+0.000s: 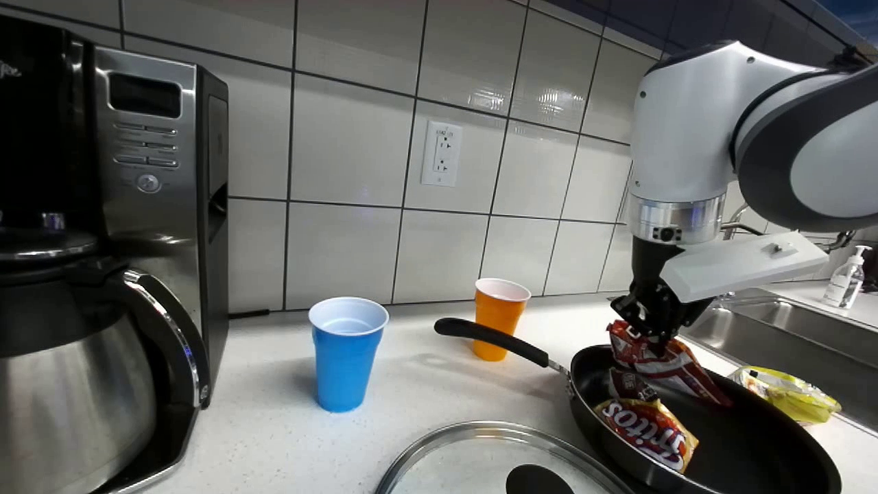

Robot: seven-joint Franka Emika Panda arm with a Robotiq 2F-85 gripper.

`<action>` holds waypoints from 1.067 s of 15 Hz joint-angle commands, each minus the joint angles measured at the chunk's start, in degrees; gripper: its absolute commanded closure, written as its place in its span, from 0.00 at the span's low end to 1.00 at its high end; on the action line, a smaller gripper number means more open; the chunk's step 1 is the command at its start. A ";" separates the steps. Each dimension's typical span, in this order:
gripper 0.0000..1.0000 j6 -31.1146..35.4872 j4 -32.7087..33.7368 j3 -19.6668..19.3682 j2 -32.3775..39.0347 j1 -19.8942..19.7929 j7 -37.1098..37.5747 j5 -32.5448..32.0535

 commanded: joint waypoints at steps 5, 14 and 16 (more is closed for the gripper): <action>0.73 -1.22 -0.24 0.76 2.08 -1.39 -1.74 -1.89; 0.14 -1.36 0.18 -0.50 -0.39 -2.65 -0.46 -2.28; 0.01 -1.50 0.11 -0.78 -0.98 -3.36 -0.17 -2.05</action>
